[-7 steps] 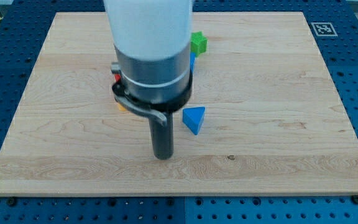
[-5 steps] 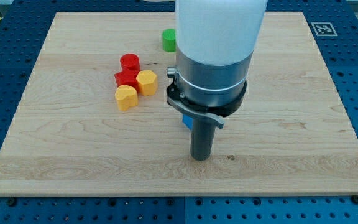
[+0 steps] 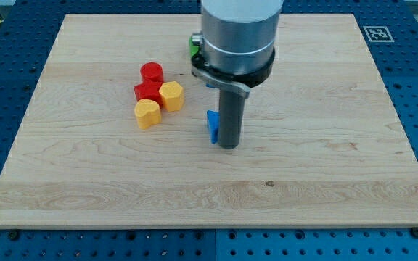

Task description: Push the blue triangle right of blue cube

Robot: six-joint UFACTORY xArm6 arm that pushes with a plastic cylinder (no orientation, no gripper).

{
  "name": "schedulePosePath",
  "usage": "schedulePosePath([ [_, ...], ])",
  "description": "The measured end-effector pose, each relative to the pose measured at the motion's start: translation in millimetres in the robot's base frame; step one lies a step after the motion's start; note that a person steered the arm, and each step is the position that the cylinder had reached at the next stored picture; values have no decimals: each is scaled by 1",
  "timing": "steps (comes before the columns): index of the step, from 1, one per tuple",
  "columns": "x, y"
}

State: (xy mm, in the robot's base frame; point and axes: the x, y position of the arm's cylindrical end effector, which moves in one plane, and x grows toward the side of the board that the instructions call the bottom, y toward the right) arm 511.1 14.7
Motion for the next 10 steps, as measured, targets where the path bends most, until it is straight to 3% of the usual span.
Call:
schedulePosePath([
  [1, 25, -28],
  [2, 6, -31],
  [4, -4, 46],
  [5, -11, 37],
  [6, 31, 13],
  [7, 21, -34],
  [8, -10, -37],
  [10, -19, -20],
])
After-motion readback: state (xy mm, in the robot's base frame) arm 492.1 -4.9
